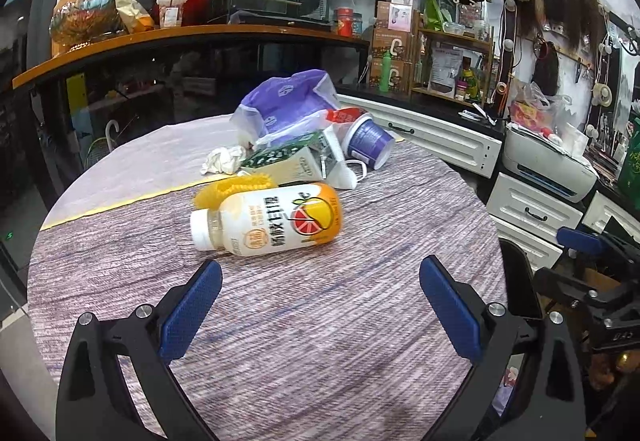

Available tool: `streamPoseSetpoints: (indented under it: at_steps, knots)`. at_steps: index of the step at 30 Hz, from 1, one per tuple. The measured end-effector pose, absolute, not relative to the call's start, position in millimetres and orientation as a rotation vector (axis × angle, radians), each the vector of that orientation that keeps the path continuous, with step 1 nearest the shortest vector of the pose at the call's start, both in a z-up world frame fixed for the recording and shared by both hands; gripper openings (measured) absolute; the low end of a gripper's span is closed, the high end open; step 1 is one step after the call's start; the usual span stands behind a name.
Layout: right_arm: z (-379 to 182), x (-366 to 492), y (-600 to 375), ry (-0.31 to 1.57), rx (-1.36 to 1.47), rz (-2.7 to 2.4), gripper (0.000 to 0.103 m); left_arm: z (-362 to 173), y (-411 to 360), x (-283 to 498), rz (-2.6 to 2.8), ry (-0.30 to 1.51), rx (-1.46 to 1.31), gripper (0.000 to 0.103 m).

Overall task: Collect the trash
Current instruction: 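Reach the right tool to the juice bottle and close on it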

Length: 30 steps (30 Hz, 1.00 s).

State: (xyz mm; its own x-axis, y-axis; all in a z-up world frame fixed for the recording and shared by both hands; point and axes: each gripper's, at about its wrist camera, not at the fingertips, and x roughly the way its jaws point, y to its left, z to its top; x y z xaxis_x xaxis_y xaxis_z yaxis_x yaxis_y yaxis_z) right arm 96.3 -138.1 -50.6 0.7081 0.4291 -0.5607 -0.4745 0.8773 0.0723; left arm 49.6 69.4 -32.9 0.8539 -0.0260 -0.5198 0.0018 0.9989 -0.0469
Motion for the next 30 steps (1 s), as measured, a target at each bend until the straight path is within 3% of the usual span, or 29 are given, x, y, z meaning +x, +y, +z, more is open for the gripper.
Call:
streamPoseSetpoints:
  at_steps: [9, 22, 30]
  knots:
    - [-49, 143, -67, 0.664, -0.243, 0.839, 0.098, -28, 102, 61, -0.031, 0.584, -0.013, 0.098]
    - [-37, 197, 55, 0.565, -0.816, 1.075, 0.098, -30, 155, 75, 0.043, 0.662, 0.003, 0.098]
    - [-64, 203, 93, 0.594, -1.106, 1.070, 0.084, -42, 178, 82, 0.037, 0.700, -0.047, 0.098]
